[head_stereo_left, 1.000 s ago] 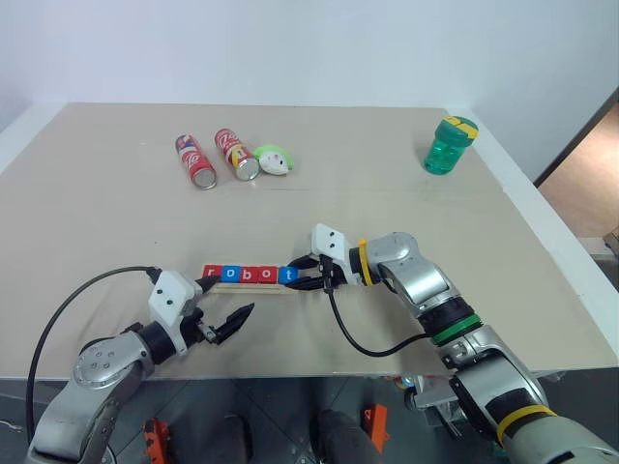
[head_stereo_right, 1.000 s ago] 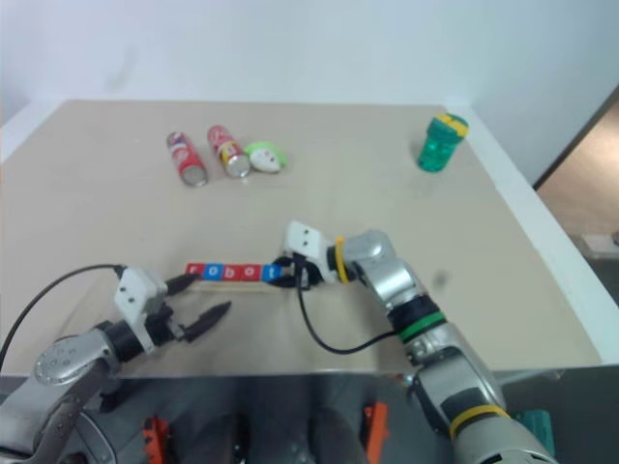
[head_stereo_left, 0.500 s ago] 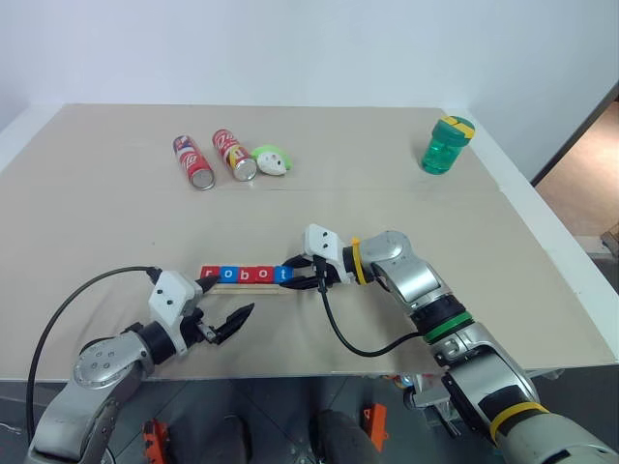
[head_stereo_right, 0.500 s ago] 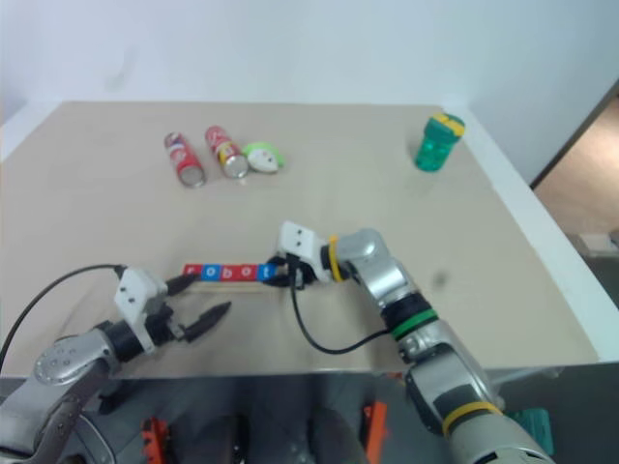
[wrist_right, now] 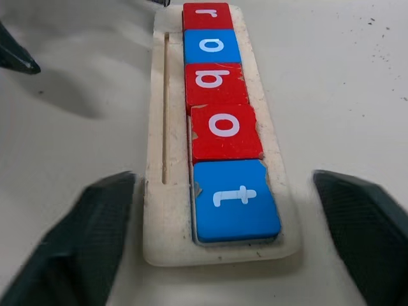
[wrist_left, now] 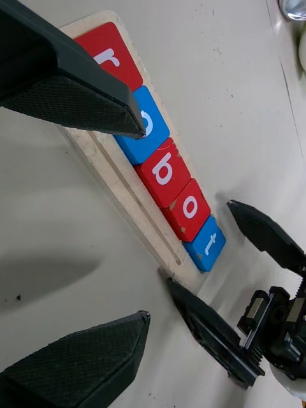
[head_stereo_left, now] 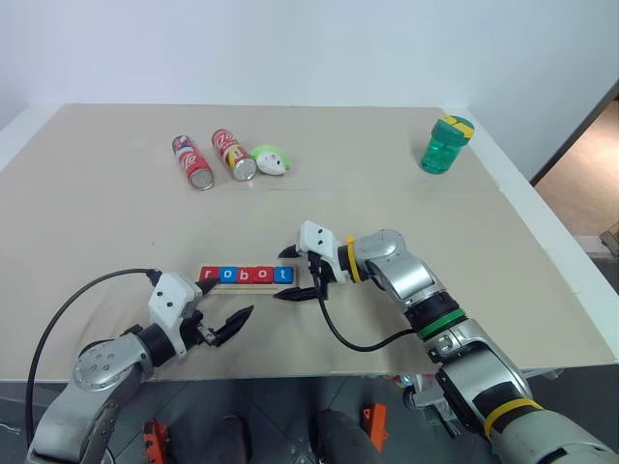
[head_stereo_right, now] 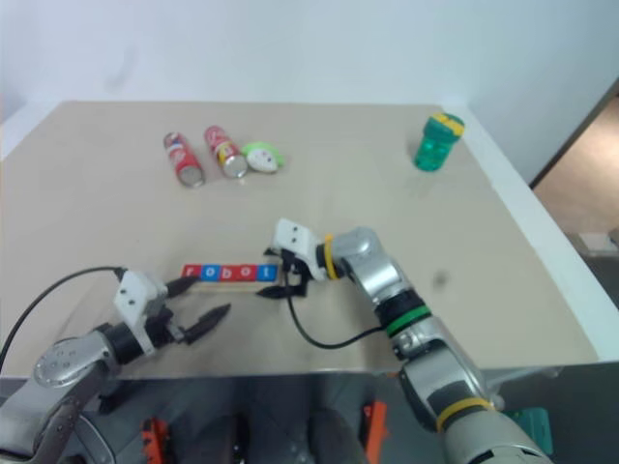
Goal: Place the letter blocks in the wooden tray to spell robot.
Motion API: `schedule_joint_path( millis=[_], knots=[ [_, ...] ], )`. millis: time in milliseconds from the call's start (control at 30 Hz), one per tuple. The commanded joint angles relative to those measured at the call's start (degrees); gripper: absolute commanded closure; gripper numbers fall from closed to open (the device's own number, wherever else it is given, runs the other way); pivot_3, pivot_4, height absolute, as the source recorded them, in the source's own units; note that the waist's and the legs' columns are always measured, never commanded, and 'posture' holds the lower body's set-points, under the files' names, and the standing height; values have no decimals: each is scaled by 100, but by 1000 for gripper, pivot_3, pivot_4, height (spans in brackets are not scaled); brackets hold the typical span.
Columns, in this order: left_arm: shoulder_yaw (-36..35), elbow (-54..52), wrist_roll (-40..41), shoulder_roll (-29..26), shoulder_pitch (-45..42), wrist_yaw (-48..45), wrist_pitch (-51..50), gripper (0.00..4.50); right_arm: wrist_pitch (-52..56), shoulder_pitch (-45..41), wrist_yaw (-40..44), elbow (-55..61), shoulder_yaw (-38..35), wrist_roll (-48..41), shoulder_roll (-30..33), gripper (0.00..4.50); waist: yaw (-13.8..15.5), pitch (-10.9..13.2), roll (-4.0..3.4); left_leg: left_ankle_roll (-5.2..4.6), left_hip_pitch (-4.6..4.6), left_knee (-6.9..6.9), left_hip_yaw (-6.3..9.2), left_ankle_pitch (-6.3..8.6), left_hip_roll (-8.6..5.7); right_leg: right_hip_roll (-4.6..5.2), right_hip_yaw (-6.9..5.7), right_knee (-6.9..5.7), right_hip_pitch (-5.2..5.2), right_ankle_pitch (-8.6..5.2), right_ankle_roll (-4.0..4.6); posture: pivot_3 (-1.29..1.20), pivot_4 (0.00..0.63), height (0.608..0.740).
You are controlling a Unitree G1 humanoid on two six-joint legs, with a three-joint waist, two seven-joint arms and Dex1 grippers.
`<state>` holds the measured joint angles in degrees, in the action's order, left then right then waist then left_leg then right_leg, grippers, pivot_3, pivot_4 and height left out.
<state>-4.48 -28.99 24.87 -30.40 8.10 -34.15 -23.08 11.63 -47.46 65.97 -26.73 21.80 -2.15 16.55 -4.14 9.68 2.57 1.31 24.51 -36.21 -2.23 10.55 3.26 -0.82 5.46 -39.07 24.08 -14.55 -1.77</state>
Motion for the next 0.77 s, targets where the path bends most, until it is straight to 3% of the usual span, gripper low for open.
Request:
schedule_joint_path(
  millis=[33, 100, 133, 200, 400, 500, 700, 767],
  knots=[
    [-207, -154, 115, -38, -8, -50, 54, 0, 352, -120, -239, 436, -577, -378, -4, 19, 0, 0, 0, 0, 0, 0, 0, 0, -1, 0, 1, 0, 0, 0, 0, 0, 150, 739],
    [-319, -163, 263, -38, -4, -127, 67, 0, 605, -29, -509, 693, -887, -581, -16, 19, 1, 1, -1, 0, 4, 0, 0, 0, 0, 0, 1, 0, 4, 0, 0, 0, 150, 739],
    [-403, -224, 446, -61, 33, -212, 3, 0, 813, 254, -878, 992, -1198, -739, -58, 414, 1, 1, -1, 0, 5, 0, 1, 0, 0, 0, 0, 0, 4, 0, 0, 0, 150, 739],
    [-516, -311, 725, -111, 95, -347, -121, 0, 1073, 762, -1417, 1472, -1552, -895, -156, 667, 2, -3, 4, 3, 5, 2, 9, 2, 0, -1, -4, 0, 0, -3, 5, 0, 150, 739],
    [-916, -202, 870, -143, 279, -224, -205, 0, 1454, 1720, -2589, 2493, -1883, -846, -315, 2786, -3, 0, -5, 10, 19, 13, 11, 6, -14, 2, 12, -2, 16, -9, 11, 0, 150, 739],
    [-1449, 277, 624, -268, 207, -28, -7, 0, 1608, 1723, -2577, 2597, -2415, -1103, 175, 2158, -12, 2, -6, 11, 18, 4, 2, 4, -9, 3, 18, -2, 24, -2, -6, 0, 150, 739],
    [-2269, 1722, 360, -1053, -346, -414, 455, 0, 1465, 1695, -793, 2143, -2628, -1471, 2127, 55, 28, 2, -3, -9, 14, -8, -2, -8, -18, 11, 9, 2, 7, -23, 1, 0, 150, 739],
    [-2287, 2117, 226, -1290, -490, -635, 664, 0, 1203, 1716, -287, 1889, -2506, -1426, 2538, 55, 25, 2, -3, -9, 11, -6, -13, -8, -16, 12, 11, 4, 8, -22, 3, 0, 150, 739]
  ],
)
